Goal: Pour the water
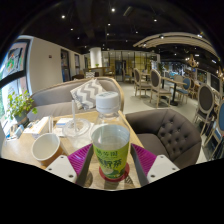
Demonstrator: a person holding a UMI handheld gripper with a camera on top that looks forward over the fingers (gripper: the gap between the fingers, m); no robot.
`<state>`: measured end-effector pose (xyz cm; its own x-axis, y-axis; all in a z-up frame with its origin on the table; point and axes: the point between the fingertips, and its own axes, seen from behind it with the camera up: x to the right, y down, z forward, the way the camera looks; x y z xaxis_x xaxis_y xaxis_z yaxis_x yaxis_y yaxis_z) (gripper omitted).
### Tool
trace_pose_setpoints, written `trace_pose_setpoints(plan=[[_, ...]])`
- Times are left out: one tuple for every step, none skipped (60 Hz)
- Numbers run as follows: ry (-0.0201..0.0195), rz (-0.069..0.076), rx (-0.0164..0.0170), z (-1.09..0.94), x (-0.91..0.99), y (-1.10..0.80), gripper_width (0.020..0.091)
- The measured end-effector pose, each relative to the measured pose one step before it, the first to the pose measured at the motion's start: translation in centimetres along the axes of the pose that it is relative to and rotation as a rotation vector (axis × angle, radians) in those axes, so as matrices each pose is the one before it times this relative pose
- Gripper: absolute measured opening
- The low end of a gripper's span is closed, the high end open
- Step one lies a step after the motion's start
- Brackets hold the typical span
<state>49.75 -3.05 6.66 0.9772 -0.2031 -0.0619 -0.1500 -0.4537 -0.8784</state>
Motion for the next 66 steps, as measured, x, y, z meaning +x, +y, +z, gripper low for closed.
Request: trace_pose_setpoints(plan=[[-0.00257, 0.0013, -0.00689, -0.331, -0.004, -0.037, 0.0816], [-0.00222, -0.0016, -0.01057, -0.332, -0.048, 0.084, 0.087], [0.00502, -0.0026, -0.01219, -0.358, 0.087, 0.101, 0.0865], [-0.00111, -0.003, -0.01258, 0.024, -0.32, 0.195, 0.0851], [0.00676, -0.0032, -0.01352, -0.471, -0.088, 0.206, 0.0843], [0.00889, -0.0028, -0.01411, -0.516, 0.077, 0.175, 0.0846], [0.00824, -0.0037, -0.01304, -0.544, 0.036, 0.152, 0.0849], [0.00678, -0.0041, -0.01026, -0.592, 0.037, 0.084, 0.0855], [0.00572, -0.0022, -0.00691, -0.642, 0.023, 0.026, 0.0857], [0.00421, -0.0019, -0.00437, -0.687, -0.056, -0.051, 0.0857], [-0.00255, -0.003, -0.00464, -0.449, 0.278, -0.183, 0.0855], [-0.00105, -0.0034, -0.00321, -0.916, -0.443, 0.141, 0.0855], [-0.00293, -0.0039, -0.00436, -0.849, -0.239, 0.039, 0.0854], [-0.00189, -0.0034, -0.00492, -0.844, -0.195, 0.037, 0.0853], [-0.00051, -0.0028, -0.00588, -0.86, -0.201, 0.066, 0.0851], [0.00028, -0.003, -0.00704, -0.848, -0.189, 0.089, 0.0853], [0.00059, -0.0031, -0.00742, -0.842, -0.191, 0.126, 0.0854], [0.00068, -0.0035, -0.00708, -0.865, -0.187, 0.135, 0.0854], [-0.00145, -0.0034, -0.00696, -0.766, -0.029, -0.002, 0.0854], [-0.00172, -0.0048, -0.00744, -0.66, -0.314, 0.128, 0.0852], [-0.00047, -0.0061, -0.00649, -0.807, -0.413, 0.282, 0.0854], [0.00147, -0.0084, -0.00743, -0.79, -0.163, 0.226, 0.0852], [0.00523, -0.009, -0.00564, -0.787, -0.085, 0.179, 0.0855], [0.00349, -0.0088, -0.00341, -0.782, -0.126, 0.11, 0.0851], [0.00123, -0.0073, -0.00141, -0.749, -0.18, 0.076, 0.0851], [0.0002, -0.0066, -0.00173, -0.71, -0.206, 0.114, 0.0851], [0.00053, -0.0059, -0.00346, -0.677, -0.181, 0.164, 0.0854], [-0.00011, -0.0046, -0.00686, -0.629, -0.024, 0.107, 0.0854], [-0.0005, -0.0024, -0.00626, -0.43, -0.036, 0.1, 0.0852], [-0.00095, -0.0021, -0.00237, -0.654, -0.231, 0.164, 0.0852], [-0.00181, -0.0027, 0.00006, -0.787, -0.34, 0.174, 0.0853], [-0.00164, -0.0028, -0.00007, -0.55, -0.143, 0.088, 0.0849], [0.00098, -0.0025, -0.00088, -0.477, -0.088, 0.093, 0.0848], [0.00313, -0.0015, -0.00079, -0.455, -0.002, 0.089, 0.085], [0.00391, -0.0011, -0.00014, -0.387, 0.007, 0.056, 0.0851], [0.00316, -0.0015, 0.00012, -0.354, 0.005, 0.077, 0.0851], [0.00168, -0.0019, -0.00094, -0.176, 0.037, -0.041, 0.0852], [0.00188, -0.0006, -0.00213, -0.201, 0.094, 0.008, 0.085], [0.00214, 0.0024, -0.00091, -0.421, -0.04, 0.137, 0.0851], [0.00162, 0.0048, -0.00064, -0.184, 0.025, 0.071, 0.0852], [0.0021, 0.0049, 0.00028, -0.142, 0.033, 0.1, 0.0853], [0.00304, 0.0021, 0.00105, -0.117, 0.07, 0.072, 0.0854], [0.00468, 0.0003, 0.00065, -0.075, 0.063, 0.086, 0.0851], [0.00406, 0.0003, -0.00239, -0.013, 0.225, 0.063, 0.0854], [0.00336, 0.0021, -0.00214, -0.085, -0.021, 0.127, 0.0854], [-0.00015, 0.0046, -0.0008, -0.097, -0.106, 0.069, 0.0855], [-0.00288, 0.0069, -0.00058, -0.092, -0.142, 0.046, 0.0855], [-0.00283, 0.0071, -0.0035, -0.104, -0.154, 0.08, 0.0854], [-0.00298, 0.005, -0.00689, -0.088, -0.054, 0.117, 0.0854], [-0.00332, 0.0018, -0.00704, -0.056, -0.182, 0.135, 0.0853], [-0.00537, 0.0014, -0.00604, -0.012, -0.245, 0.114, 0.0854], [-0.00602, 0.0033, -0.00498, -0.039, -0.237, 0.139, 0.0856], [-0.00695, 0.0056, -0.00431, -0.025, -0.25, 0.107, 0.0855], [-0.00681, 0.007, -0.00336, -0.011, -0.258, 0.077, 0.0855], [-0.00769, 0.0055, -0.0012, 0.019, -0.259, 0.002, 0.0853], [-0.00563, 0.0039, 0.00098, 0.573, -0.257, -0.01, 0.0855], [-0.00491, 0.0027, 0.00055, -0.365, -0.215, 0.028, 0.0856], [-0.00299, 0.0019, 0.00115, 0.158, -0.131, -0.025, 0.0855], [-0.00267, 0.0005, 0.00104, -0.044, -0.097, -0.039, 0.0857], [-0.00063, -0.0006, 0.00176, -0.011, -0.072, -0.048, 0.0857], [0.0016, -0.0014, 0.00261, -0.008, 0.006, -0.042, 0.0859], [0.0027, -0.0025, 0.00178, -0.003, 0.024, -0.049, 0.0857], [0.00237, -0.0028, -0.00043, 0.047, 0.033, -0.009, 0.0857], [0.00109, -0.0038, -0.00197, 0.367, 0.049, 0.005, 0.0855], [0.00003, -0.0036, -0.00182, -0.016, -0.037, 0.053, 0.0854], [0.0001, -0.0037, -0.00083, -0.021, -0.027, 0.057, 0.0857]])
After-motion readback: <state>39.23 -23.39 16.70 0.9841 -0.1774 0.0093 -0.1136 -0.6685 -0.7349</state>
